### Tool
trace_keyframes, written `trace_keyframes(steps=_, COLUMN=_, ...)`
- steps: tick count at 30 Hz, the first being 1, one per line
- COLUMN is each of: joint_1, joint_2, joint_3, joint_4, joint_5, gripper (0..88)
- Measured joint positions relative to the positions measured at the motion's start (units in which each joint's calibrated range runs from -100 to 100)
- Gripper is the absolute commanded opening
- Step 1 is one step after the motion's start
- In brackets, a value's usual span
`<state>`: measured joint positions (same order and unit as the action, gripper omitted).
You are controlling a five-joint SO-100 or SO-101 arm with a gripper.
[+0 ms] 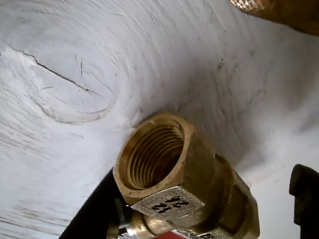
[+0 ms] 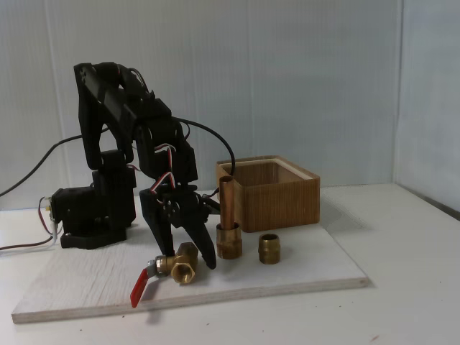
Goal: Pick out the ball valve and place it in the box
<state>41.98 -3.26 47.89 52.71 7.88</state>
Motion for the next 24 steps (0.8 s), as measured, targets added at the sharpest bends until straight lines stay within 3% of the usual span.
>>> trace_keyframes(steps=6, joint_1=0.00, joint_2=0.00, joint_3=0.00, joint_4=0.00, joint_5=0.00, gripper=22.5)
trace_keyframes(steps=24, joint_1=0.00, joint_2=0.17, joint_3=0.00, joint_4=0.00, joint_5=0.05, gripper=21.9)
